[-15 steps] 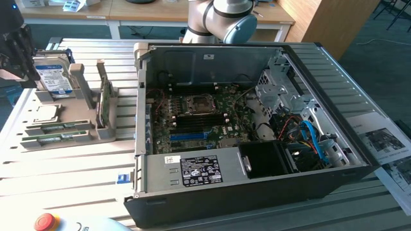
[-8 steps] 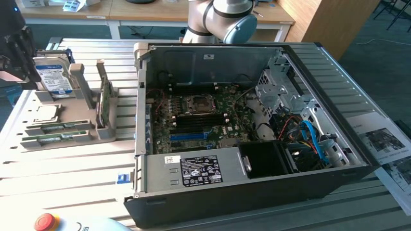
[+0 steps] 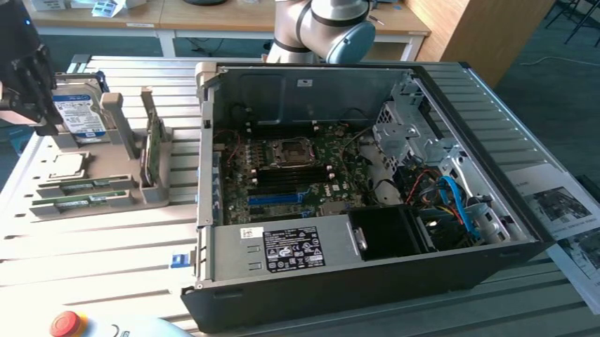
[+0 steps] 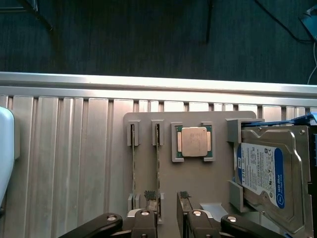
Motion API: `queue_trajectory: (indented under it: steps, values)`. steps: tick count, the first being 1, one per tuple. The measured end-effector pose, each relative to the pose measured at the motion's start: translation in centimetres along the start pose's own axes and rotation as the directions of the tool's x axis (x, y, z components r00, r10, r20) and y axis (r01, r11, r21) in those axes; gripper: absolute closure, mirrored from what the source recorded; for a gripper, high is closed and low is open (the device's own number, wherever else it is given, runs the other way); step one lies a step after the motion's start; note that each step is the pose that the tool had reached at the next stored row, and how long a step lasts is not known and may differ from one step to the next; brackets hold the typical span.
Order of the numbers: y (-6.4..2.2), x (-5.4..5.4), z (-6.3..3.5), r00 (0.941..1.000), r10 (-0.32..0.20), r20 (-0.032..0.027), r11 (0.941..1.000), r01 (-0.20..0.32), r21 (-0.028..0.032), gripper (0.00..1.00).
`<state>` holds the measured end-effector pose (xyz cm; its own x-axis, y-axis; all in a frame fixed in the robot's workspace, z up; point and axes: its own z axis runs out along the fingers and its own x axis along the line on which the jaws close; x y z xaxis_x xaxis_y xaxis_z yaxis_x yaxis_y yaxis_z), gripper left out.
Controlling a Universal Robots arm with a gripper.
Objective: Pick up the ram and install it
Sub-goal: 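Pick up the ram and move it above insertion slot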
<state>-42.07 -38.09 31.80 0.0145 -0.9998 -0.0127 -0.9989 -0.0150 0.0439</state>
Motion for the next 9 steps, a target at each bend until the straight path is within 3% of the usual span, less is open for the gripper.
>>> queue_trajectory:
  steps: [9]
  values:
    - [-0.06, 0.0, 1.27, 1.0000, 0.000, 0.0000, 1.0000, 0.000, -0.0001, 0.70]
